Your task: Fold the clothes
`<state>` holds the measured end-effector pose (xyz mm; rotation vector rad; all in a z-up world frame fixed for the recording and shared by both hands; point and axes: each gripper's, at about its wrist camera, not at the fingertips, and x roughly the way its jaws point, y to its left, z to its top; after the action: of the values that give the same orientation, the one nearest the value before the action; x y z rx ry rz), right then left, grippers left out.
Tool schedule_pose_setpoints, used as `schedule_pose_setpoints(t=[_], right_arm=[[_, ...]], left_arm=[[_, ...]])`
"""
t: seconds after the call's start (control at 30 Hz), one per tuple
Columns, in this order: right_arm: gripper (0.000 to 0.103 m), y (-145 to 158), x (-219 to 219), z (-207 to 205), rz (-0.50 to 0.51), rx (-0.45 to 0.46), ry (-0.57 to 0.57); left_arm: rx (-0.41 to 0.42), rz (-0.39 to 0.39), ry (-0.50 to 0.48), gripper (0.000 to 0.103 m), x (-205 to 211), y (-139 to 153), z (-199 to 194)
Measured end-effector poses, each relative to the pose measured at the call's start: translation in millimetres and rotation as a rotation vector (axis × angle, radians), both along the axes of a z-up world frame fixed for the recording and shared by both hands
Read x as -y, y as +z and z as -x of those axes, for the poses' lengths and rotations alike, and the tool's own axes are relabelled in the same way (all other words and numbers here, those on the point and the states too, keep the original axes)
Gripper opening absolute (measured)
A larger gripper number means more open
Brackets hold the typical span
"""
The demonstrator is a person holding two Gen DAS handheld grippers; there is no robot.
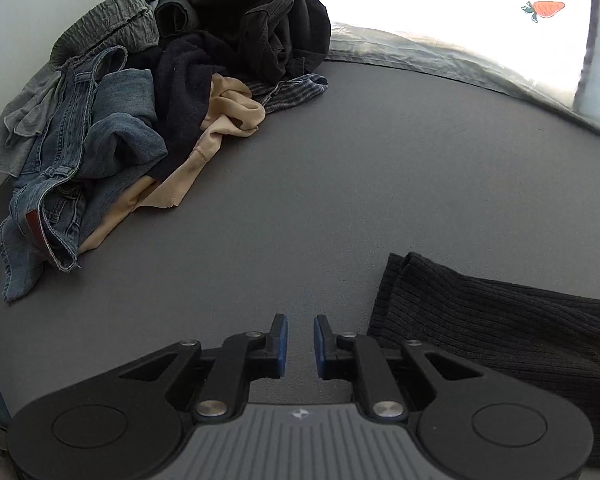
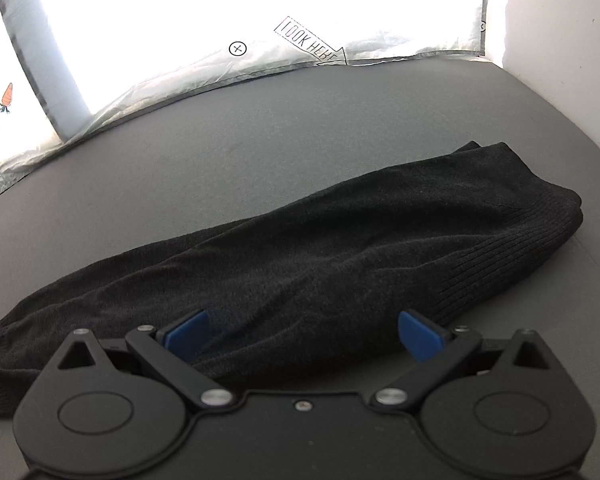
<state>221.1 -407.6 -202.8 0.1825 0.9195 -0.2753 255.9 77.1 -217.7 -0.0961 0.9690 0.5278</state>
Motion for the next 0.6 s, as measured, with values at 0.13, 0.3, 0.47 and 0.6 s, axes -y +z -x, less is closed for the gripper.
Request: schedule_pose_setpoints(t=[0.13,0.3,0.47,0.6], right_arm=[[0.102,5.4,-29.6,-3.5,0.143,0.024,0.189],[0.089,3.4,-71.5,-26.8,0.239,0.047,0.461],[0.071,-3.4,-97.9,-63.4,0.086,0.034,0.567],[0.063,-18.8,-112.4,-88.0,-0.053,-0.015,0.587]], left_arm=[[0.065,0.037,-0.112,0.037,14.1,6.2,3.8],[0.043,0.041,-0.264,0.066,46.7,0.3,-11.5],[-0.006,0.049,-0.291,0.074,63.4,-14.7,-30.4],[-0.059,0.059,-0.254,0.088,62.9,-30.4,-40.3]])
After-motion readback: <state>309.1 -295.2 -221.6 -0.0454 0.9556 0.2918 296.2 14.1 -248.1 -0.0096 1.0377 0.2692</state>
